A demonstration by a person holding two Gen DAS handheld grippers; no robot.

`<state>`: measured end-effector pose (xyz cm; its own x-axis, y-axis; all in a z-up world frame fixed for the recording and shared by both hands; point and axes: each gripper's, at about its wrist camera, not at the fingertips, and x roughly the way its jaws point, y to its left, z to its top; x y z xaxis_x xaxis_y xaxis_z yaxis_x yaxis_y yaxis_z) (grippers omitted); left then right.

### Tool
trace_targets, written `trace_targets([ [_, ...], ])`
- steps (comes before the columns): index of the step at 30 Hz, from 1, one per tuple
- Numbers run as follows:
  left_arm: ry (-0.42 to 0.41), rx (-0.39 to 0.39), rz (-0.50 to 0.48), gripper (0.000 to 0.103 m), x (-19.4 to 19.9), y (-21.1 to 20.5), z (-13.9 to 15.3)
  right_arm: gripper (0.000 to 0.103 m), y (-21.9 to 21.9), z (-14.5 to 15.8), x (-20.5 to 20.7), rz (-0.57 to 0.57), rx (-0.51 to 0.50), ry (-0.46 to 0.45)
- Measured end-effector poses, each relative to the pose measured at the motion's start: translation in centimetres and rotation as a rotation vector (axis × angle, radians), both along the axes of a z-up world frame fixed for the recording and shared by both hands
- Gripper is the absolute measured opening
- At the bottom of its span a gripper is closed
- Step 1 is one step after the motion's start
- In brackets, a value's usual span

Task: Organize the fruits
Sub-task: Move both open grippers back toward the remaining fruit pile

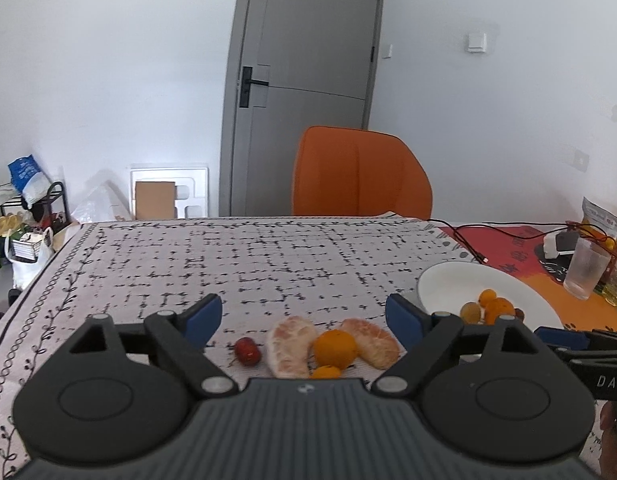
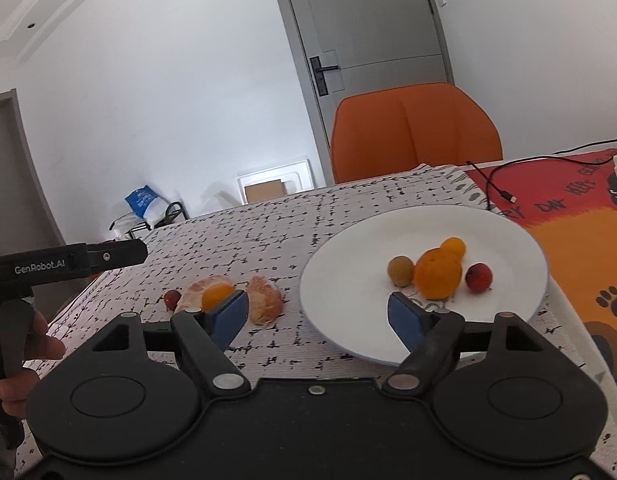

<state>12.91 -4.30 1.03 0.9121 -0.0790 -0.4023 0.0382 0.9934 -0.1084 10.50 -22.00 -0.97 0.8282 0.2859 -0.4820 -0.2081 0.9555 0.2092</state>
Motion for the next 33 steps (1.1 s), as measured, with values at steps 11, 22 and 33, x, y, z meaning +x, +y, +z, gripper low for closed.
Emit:
trace_targets([
  [11, 0.011, -0.01, 0.054, 0.088, -1.2, 2.2, -0.5, 0.073, 1.9, -0.2, 0.0, 0.043, -0.01, 0.003],
  [22, 0.051, -0.03, 0.087, 0.088, -1.5, 3.9, -1.7, 0.059, 2.8, -0.6, 0.6, 0.079, -0.008, 0.022],
  [33, 0.096, -0.048, 0.091, 0.087, -0.5, 4.6, -3.0, 0.053, 3.9, -1.3, 2.0, 0.11, -0.03, 0.051],
])
